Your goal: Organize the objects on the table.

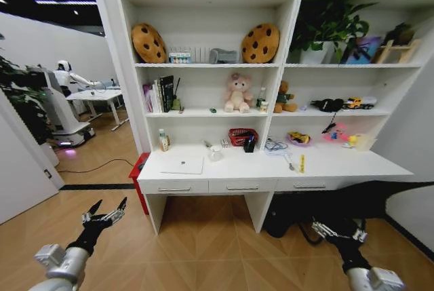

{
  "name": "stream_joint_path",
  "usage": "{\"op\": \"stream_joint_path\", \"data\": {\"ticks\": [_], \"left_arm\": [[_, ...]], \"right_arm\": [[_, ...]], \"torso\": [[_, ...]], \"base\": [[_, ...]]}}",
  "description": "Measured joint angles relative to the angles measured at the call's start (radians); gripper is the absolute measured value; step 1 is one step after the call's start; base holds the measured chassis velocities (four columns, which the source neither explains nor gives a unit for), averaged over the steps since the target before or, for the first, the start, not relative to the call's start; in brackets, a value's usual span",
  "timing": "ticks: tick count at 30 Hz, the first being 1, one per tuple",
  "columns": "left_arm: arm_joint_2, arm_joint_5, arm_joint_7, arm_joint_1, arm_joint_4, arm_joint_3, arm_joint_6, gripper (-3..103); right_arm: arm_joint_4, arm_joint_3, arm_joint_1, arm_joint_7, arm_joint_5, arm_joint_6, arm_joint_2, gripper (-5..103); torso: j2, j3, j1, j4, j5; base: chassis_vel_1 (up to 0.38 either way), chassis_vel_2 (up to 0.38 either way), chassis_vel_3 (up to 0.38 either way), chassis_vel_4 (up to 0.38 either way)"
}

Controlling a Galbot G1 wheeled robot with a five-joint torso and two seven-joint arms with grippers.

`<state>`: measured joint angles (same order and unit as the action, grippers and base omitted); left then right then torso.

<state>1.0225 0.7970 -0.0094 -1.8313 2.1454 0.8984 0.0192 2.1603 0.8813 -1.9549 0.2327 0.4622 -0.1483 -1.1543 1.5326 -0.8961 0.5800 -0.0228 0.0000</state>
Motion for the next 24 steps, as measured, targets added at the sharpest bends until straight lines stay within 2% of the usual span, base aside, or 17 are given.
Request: {"op": "stream_joint_path", "data": {"ticks": [24], "left_arm": [[0.000, 0.000, 0.000, 0.000, 0.000, 0.000, 0.000, 100]], "right_arm": [[0.000, 0.000, 0.000, 0.000, 0.000, 0.000, 0.000, 100]], "torso": [[0.000, 0.000, 0.000, 0.0001, 0.0000]], "base": [[0.000, 0.000, 0.000, 0.000]]}}
